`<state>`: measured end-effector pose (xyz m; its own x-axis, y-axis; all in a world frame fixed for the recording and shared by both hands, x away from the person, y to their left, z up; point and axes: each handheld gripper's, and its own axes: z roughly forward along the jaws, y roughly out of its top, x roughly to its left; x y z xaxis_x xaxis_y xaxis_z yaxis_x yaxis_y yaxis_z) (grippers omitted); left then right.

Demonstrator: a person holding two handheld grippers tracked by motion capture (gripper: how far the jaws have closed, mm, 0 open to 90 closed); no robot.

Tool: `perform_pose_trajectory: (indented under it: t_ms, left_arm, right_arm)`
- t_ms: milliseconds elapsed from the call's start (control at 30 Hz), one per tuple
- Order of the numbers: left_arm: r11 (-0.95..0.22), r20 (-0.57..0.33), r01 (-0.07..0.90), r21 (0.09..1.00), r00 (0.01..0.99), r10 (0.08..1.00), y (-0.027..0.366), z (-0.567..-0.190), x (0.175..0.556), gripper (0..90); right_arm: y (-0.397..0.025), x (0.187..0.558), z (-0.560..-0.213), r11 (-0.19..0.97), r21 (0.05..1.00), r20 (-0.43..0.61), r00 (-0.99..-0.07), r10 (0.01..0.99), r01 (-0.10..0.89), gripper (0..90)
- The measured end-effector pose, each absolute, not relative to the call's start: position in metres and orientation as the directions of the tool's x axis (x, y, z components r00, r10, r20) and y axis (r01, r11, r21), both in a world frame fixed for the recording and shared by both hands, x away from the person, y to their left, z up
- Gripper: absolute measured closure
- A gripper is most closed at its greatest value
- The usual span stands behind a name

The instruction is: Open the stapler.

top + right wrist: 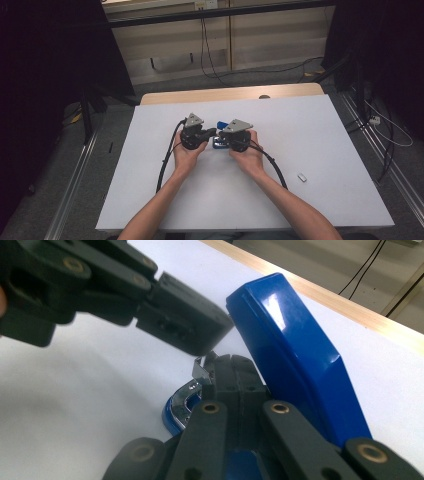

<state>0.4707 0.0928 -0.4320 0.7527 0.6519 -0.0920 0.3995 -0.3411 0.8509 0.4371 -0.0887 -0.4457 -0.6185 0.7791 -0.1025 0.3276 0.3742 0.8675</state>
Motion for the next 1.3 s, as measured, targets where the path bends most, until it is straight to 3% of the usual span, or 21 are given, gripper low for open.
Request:
perform_pose_trajectory:
  t_ms: [467,700,1300]
  left_arm:
    - [-0.346,-0.091,0.400,0.849,0.755,0.649,0.088,-0.439,0.473,90.0]
    - [-0.387,-0.045,0.381,0.840,0.759,0.649,0.085,-0.441,0.471,90.0]
    - [-0.385,-0.057,0.391,0.836,0.760,0.648,0.087,-0.446,0.472,90.0]
  right_arm:
    - [-0.091,0.436,-0.445,0.367,0.871,-0.102,-0.611,0.785,0.327,90.0]
    - [-0.091,0.436,-0.445,0.363,0.872,-0.098,-0.611,0.786,0.328,90.0]
    - [-0.086,0.438,-0.449,0.345,0.883,-0.112,-0.572,0.812,0.318,90.0]
